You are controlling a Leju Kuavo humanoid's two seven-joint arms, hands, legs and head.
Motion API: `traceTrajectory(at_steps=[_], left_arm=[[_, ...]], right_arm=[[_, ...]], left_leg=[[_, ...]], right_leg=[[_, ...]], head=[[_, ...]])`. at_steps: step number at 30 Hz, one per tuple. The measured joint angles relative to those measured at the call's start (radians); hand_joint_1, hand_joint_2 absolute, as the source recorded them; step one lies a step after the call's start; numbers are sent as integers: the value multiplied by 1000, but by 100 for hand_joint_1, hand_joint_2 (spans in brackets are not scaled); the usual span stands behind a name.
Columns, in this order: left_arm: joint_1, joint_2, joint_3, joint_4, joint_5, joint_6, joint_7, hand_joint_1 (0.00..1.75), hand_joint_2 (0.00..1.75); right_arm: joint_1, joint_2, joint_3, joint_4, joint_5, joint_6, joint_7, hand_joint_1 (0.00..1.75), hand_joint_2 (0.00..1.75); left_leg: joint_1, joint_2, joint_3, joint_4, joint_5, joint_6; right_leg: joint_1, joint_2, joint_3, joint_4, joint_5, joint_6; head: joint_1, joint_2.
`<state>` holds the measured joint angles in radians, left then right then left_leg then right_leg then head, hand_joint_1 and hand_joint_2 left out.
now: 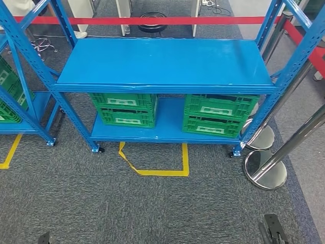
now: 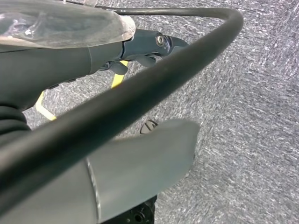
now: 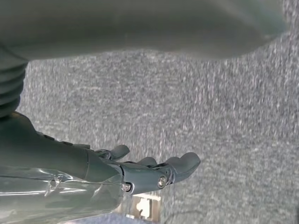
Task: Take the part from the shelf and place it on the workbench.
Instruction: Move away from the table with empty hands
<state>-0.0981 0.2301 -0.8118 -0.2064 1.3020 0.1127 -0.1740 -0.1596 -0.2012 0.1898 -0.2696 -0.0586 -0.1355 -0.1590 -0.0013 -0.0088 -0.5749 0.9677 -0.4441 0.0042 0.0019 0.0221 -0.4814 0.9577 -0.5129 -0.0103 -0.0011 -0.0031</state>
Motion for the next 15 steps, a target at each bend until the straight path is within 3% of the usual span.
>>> traceTrajectory(at_steps=[1,2,6,10,15], left_arm=[[0,0,0,0,0,3,2,0,175],[0,0,0,0,-1,7,3,0,175],[7,-4,11,-1,-45,10,8,0,0],[27,-19,46,-4,-157,0,22,0,0],[54,-43,116,-16,-314,-15,42,0,0]], right_arm=[[1,0,-1,0,-6,5,-2,0,175],[2,0,-2,0,-12,8,-3,0,175],[15,7,-13,1,-26,16,11,0,175],[44,22,-21,1,-23,27,25,0,0],[77,44,-39,-1,-11,42,44,0,0]], left_leg=[[0,0,0,0,0,0],[0,0,1,-1,0,0],[0,0,3,-3,0,0],[0,0,4,-4,-1,-1],[0,0,5,-4,-1,-1]], right_leg=[[0,0,0,0,0,0],[0,0,0,0,0,0],[0,0,2,0,-1,0],[0,0,3,0,-2,-1],[0,0,3,0,-2,-1]], head=[[0,0],[0,0],[-1,0],[-1,0],[-1,0]])
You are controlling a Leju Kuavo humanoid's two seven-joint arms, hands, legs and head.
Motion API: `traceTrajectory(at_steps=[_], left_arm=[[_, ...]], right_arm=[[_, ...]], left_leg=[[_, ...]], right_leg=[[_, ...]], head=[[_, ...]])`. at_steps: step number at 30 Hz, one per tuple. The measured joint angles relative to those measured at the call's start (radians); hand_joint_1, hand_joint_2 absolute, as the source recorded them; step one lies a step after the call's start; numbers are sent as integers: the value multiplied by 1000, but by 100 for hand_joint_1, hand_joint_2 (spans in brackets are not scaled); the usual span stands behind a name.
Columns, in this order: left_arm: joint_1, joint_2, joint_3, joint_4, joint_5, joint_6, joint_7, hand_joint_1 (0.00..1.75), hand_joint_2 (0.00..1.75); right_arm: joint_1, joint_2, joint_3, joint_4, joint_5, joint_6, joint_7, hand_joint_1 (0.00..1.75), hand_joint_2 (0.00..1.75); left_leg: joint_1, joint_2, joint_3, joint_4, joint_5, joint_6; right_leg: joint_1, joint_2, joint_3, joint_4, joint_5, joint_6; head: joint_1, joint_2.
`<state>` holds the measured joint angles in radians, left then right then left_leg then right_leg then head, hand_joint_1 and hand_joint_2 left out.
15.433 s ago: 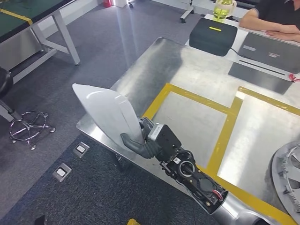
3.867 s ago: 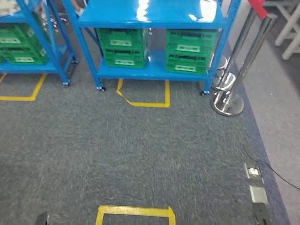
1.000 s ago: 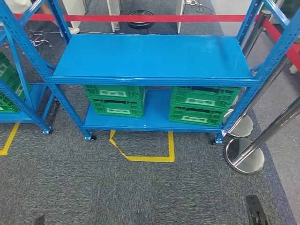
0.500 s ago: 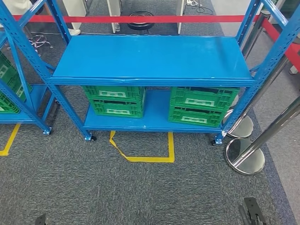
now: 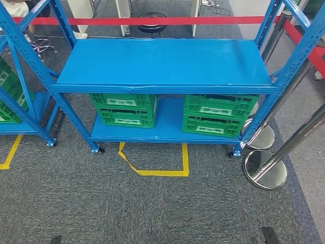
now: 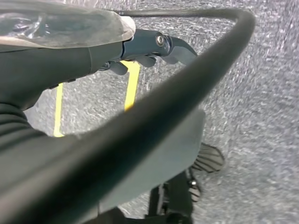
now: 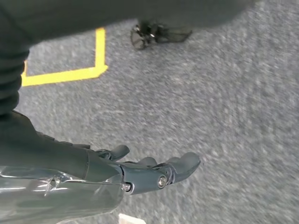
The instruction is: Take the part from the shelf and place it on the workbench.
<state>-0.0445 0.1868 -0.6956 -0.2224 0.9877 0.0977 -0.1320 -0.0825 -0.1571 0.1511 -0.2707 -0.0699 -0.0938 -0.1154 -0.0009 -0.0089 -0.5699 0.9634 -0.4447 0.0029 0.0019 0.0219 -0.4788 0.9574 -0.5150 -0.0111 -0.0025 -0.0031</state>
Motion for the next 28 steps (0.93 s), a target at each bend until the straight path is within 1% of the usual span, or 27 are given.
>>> traceTrajectory(at_steps=[8,14,26,28], left_arm=[[46,-41,118,-25,-249,-25,34,0,0],[77,-71,226,-49,-413,-40,55,0,0],[148,-131,441,-97,-809,-78,105,0,0],[155,-137,464,-101,-854,-83,111,0,0]], right_arm=[[55,35,-22,-11,18,24,29,0,0],[93,61,-42,-28,29,40,48,0,0],[178,110,-75,-66,58,77,94,0,0],[187,115,-78,-70,61,82,99,0,0]], left_leg=[[0,0,1,-1,0,0],[0,0,1,-1,0,0],[0,0,2,-1,-1,-2],[0,0,2,-1,-2,-2]], right_leg=[[0,0,0,0,0,0],[0,0,1,0,0,0],[0,0,1,0,-1,0],[0,0,1,0,-2,0]], head=[[0,0],[0,0],[0,0],[0,0]])
